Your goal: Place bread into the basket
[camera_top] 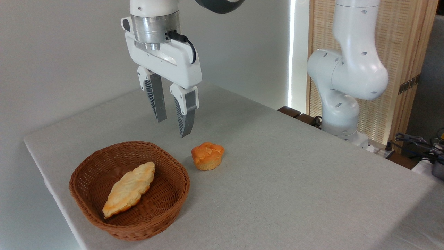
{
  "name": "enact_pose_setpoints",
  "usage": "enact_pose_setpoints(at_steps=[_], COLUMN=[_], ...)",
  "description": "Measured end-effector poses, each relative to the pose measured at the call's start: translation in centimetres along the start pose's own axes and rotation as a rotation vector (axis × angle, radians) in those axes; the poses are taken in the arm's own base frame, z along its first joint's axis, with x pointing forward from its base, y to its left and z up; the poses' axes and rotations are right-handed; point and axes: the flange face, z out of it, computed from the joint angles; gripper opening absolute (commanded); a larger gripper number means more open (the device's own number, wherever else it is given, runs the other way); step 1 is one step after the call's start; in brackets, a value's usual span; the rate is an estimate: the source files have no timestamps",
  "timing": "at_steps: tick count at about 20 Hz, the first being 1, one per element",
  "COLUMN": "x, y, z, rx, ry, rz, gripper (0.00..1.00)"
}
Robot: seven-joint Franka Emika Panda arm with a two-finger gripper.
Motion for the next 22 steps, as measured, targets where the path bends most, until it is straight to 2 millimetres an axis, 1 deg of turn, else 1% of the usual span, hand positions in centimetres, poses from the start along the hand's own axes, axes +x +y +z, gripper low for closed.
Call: enact_pose_setpoints(at_steps=[17, 22], x=[0.26, 0.46], y=[0.37, 0.47], z=[-0.03, 0.28], rx=[-0.035, -0.038], ry=[0.024, 0.019], rz=[-0.008, -0.004], gripper=[1.00, 1.00])
